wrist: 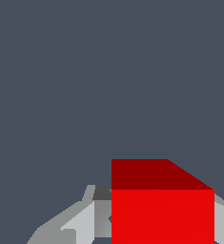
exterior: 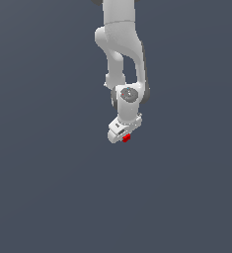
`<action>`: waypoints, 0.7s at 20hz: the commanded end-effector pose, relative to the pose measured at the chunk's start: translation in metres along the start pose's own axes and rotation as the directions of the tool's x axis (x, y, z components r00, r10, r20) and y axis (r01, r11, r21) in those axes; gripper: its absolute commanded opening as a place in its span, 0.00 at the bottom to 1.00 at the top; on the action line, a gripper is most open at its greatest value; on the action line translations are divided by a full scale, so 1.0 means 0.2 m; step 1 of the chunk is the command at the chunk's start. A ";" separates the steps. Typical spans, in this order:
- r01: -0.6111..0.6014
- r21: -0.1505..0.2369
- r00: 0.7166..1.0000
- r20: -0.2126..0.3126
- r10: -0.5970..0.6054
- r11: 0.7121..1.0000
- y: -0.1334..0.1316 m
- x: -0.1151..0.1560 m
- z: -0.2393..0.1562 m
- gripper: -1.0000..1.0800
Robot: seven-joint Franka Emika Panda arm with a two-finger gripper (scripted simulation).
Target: Pick up the red cube and move it to a goal position.
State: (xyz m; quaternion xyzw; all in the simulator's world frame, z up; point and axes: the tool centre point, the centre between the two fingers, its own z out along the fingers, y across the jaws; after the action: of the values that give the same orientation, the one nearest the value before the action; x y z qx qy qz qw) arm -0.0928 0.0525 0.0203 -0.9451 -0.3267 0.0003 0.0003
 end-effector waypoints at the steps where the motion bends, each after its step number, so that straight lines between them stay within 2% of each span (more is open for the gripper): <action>1: -0.001 0.000 1.000 0.000 0.001 1.000 0.02 0.00 -0.01 0.00; 6: -0.001 0.000 1.000 0.000 0.001 1.000 0.14 -0.02 -0.04 0.00; 14: -0.001 0.000 1.000 -0.001 0.001 1.000 0.43 -0.05 -0.11 0.00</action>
State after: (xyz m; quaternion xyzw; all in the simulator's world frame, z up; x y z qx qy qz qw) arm -0.0533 -0.0135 0.0394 -0.9455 -0.3257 0.0000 0.0002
